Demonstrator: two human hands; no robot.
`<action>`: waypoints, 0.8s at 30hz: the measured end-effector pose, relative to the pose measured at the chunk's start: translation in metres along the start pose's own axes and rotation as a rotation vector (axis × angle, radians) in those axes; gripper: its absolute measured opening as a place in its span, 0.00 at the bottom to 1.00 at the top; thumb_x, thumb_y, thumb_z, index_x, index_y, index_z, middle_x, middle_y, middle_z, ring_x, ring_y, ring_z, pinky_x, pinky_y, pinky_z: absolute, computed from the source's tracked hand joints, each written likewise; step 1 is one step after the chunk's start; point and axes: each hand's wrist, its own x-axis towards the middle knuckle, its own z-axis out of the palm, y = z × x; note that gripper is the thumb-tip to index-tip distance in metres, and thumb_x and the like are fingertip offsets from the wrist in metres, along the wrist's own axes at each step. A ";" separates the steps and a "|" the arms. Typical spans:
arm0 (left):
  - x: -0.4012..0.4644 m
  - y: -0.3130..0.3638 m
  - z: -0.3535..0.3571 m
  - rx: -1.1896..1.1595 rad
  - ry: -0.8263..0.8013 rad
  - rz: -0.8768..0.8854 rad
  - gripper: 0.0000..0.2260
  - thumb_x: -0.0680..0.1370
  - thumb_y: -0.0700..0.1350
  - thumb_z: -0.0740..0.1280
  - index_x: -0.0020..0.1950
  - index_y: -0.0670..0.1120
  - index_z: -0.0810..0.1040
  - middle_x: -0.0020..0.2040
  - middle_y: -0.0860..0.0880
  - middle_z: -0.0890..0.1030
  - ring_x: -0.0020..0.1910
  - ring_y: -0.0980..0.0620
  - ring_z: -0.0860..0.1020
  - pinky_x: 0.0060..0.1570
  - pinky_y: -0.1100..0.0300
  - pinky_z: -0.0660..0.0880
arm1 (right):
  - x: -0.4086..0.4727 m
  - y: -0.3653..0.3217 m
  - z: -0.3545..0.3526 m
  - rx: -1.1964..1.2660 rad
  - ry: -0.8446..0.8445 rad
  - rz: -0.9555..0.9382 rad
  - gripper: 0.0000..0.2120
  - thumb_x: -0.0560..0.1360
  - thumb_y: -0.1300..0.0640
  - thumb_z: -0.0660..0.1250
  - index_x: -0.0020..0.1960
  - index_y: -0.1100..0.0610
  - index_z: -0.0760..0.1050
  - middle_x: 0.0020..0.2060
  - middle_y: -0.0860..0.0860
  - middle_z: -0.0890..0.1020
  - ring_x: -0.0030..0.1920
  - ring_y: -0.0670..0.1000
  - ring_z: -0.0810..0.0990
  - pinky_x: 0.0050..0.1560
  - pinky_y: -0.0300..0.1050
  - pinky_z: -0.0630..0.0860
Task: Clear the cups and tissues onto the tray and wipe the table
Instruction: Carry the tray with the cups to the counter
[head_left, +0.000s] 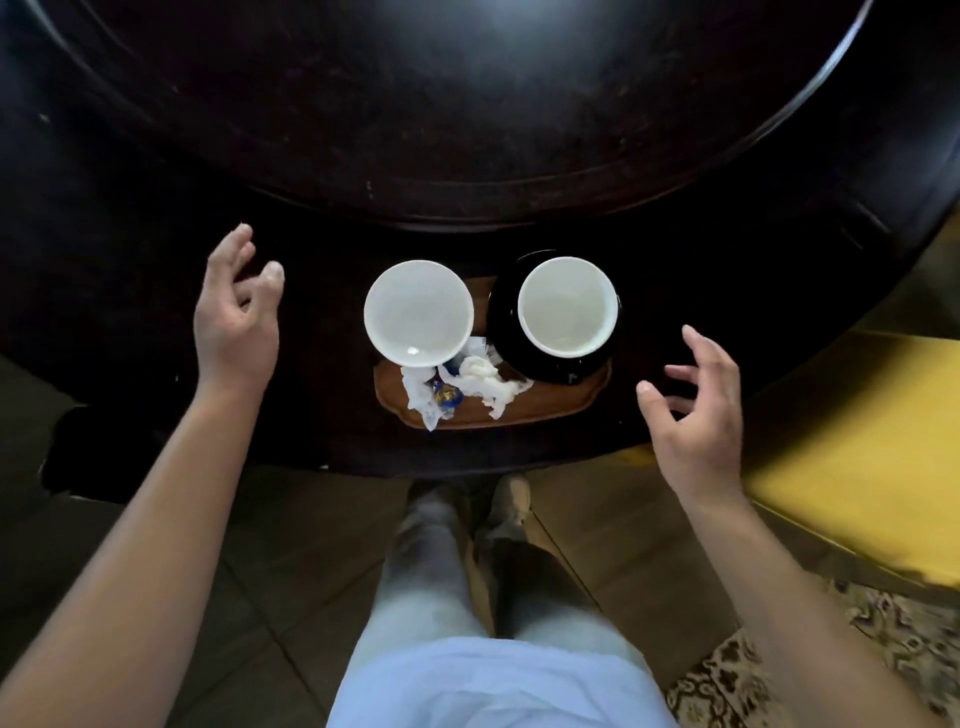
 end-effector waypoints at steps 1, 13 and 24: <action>-0.013 -0.005 0.002 -0.008 -0.002 -0.005 0.24 0.83 0.55 0.64 0.79 0.57 0.66 0.73 0.51 0.74 0.57 0.57 0.82 0.58 0.55 0.81 | 0.001 0.004 0.002 0.009 -0.023 -0.002 0.30 0.78 0.58 0.70 0.78 0.52 0.63 0.72 0.52 0.67 0.63 0.46 0.74 0.53 0.28 0.76; -0.072 -0.034 0.042 0.040 -0.189 -0.092 0.26 0.83 0.48 0.67 0.79 0.58 0.64 0.57 0.54 0.80 0.45 0.53 0.84 0.43 0.55 0.84 | 0.009 0.010 0.046 0.065 -0.095 0.032 0.31 0.78 0.58 0.72 0.77 0.49 0.63 0.66 0.47 0.73 0.52 0.41 0.79 0.52 0.30 0.77; -0.067 -0.042 0.053 0.132 -0.296 -0.079 0.28 0.82 0.45 0.69 0.79 0.59 0.65 0.52 0.50 0.79 0.38 0.53 0.81 0.40 0.60 0.79 | 0.004 0.024 0.053 0.015 -0.106 0.154 0.34 0.77 0.58 0.73 0.79 0.50 0.63 0.60 0.46 0.74 0.43 0.45 0.78 0.48 0.29 0.75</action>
